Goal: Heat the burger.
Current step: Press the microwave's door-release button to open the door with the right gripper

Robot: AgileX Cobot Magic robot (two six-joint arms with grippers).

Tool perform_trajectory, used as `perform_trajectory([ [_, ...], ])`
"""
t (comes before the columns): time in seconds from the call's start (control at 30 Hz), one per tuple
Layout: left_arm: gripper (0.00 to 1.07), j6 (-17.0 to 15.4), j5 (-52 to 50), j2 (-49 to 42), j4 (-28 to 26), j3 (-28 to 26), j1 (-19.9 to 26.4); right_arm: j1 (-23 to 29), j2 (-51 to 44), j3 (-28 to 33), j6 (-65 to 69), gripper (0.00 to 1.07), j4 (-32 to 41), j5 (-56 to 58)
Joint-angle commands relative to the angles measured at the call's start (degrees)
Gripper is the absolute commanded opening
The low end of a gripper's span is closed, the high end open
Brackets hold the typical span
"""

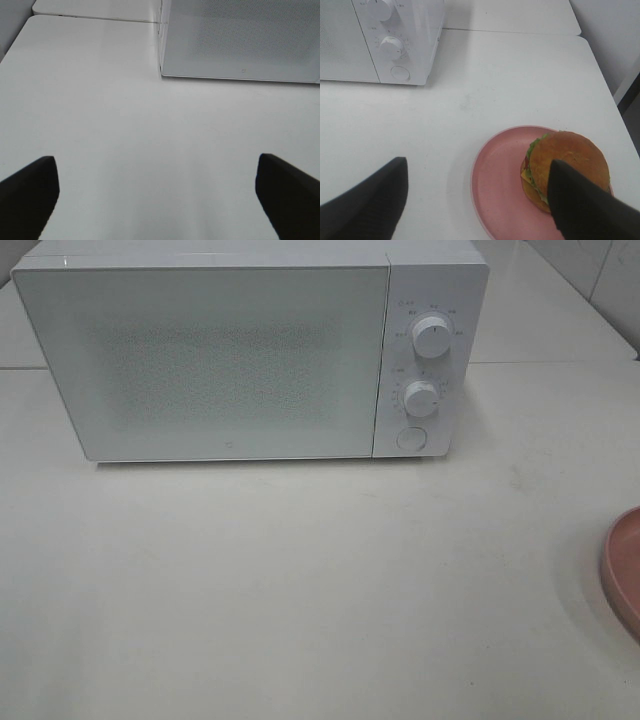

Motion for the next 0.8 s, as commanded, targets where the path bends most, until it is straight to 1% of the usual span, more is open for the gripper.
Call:
perform_trajectory([
  [0.03, 1.00, 0.0, -0.8, -1.2, -0.1, 0.1, -0.3, -0.1, 2.7, 0.0, 0.2, 0.75, -0.2, -4.4],
  [0.37, 1.00, 0.0, -0.8, -1.2, -0.1, 0.1, -0.3, -0.1, 11.3, 1.3, 0.2, 0.75, -0.2, -15.7],
  [0.73, 1.00, 0.0, -0.8, -1.2, -0.1, 0.1, -0.3, -0.1, 19.8, 1.5, 0.2, 0.75, -0.2, -25.0],
  [0.8, 1.00, 0.0, -0.8, -1.2, -0.1, 0.1, -0.3, -0.1, 22.9, 1.5, 0.3, 0.75, -0.2, -27.7],
])
